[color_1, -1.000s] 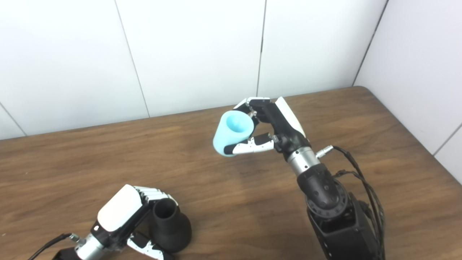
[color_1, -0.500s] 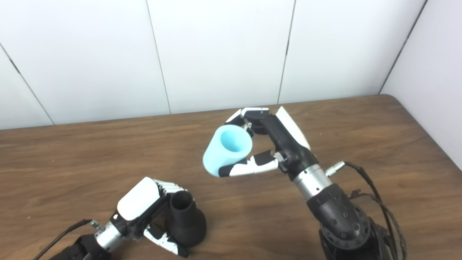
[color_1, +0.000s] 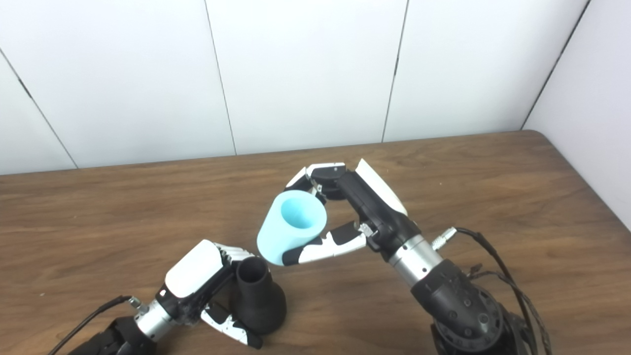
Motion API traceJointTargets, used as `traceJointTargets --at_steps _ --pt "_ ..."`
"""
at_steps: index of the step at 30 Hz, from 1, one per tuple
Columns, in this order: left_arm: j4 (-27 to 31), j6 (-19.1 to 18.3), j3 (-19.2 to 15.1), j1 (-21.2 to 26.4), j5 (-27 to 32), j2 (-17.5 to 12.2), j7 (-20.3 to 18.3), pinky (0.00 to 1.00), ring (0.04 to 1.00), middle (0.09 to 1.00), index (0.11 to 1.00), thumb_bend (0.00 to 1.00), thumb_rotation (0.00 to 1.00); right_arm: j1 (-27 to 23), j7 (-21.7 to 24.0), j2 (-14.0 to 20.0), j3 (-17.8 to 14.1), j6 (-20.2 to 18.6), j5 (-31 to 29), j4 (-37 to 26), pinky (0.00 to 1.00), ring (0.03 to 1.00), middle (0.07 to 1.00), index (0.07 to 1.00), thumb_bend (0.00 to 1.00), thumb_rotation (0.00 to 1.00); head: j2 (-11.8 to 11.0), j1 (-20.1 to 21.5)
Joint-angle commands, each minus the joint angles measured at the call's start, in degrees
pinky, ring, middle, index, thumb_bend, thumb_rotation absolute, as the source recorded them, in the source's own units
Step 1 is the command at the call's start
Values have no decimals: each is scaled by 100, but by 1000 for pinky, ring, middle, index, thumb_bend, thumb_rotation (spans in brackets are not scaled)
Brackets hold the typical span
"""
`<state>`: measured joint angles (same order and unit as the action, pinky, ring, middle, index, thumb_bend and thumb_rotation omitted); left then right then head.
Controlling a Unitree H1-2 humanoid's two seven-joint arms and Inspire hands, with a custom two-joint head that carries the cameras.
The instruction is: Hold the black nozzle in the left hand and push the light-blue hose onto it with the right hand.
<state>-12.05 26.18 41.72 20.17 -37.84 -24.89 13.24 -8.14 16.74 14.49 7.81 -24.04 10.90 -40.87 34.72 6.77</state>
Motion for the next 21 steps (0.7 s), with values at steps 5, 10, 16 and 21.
traceJointTargets --at_steps 5,10,16,21 --pt "-441 72 449 -651 26 235 -268 400 502 492 476 522 0 23 39 -6 132 309 -31 -68 328 463 529 463 495 0 10 -67" --pt "-388 71 414 -669 21 242 -321 394 500 489 479 522 0 92 43 -24 251 506 34 64 324 456 536 465 494 0 31 -41" --pt "-298 71 385 -689 32 248 -366 395 507 492 477 522 0 248 -29 -44 375 961 244 326 316 444 540 477 494 0 43 -52" --pt "-222 71 408 -706 -24 238 -357 390 510 493 474 522 0 433 -118 -134 510 1418 413 599 327 454 533 471 496 0 50 -57"
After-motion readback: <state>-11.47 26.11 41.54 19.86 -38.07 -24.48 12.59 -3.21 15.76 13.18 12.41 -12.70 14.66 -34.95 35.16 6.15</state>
